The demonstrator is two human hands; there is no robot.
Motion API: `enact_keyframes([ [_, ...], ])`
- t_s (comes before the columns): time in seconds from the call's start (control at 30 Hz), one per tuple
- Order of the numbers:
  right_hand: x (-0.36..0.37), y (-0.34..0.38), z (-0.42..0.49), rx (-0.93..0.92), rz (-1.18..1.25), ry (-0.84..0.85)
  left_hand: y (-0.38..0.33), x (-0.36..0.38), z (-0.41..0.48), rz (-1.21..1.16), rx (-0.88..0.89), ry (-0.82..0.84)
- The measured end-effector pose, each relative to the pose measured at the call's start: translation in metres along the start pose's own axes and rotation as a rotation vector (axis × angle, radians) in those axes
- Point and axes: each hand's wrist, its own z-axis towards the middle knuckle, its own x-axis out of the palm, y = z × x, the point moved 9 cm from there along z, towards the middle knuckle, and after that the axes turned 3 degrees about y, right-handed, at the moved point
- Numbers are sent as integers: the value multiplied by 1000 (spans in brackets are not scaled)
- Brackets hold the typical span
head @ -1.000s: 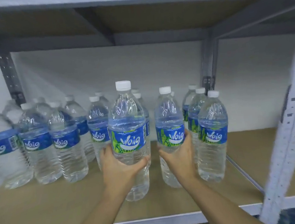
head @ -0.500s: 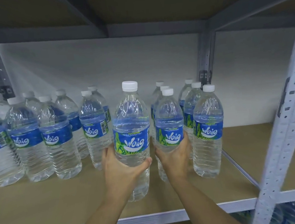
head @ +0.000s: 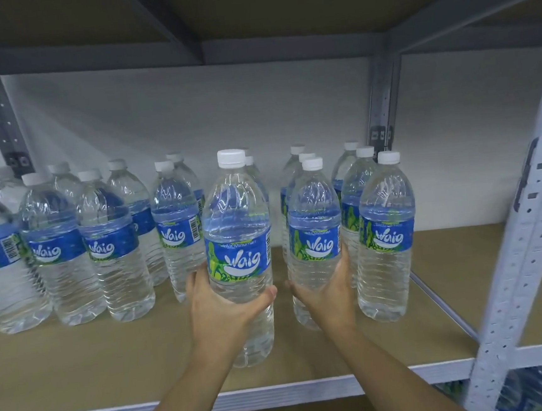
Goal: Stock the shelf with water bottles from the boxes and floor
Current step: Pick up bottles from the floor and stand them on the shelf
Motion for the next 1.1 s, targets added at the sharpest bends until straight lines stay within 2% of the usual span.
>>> enact_keyframes([
  [0.13, 2, -37, -12, 149, -60, 161, 3, 8, 6, -21, -2, 17],
  [0.27, 4, -49, -18, 163, -26, 245, 5, 18, 16, -18, 24, 32],
  [0.6, -2, -47, -16, 155, -28, 198, 45, 48, 33, -15, -33, 71],
  [0.83, -3, -47, -16, 136, -40, 183, 51, 59, 39, -53, -47, 190],
  [1.1, 0, -48, -18, 137, 7, 265, 59, 66, 43, -79, -104, 211],
])
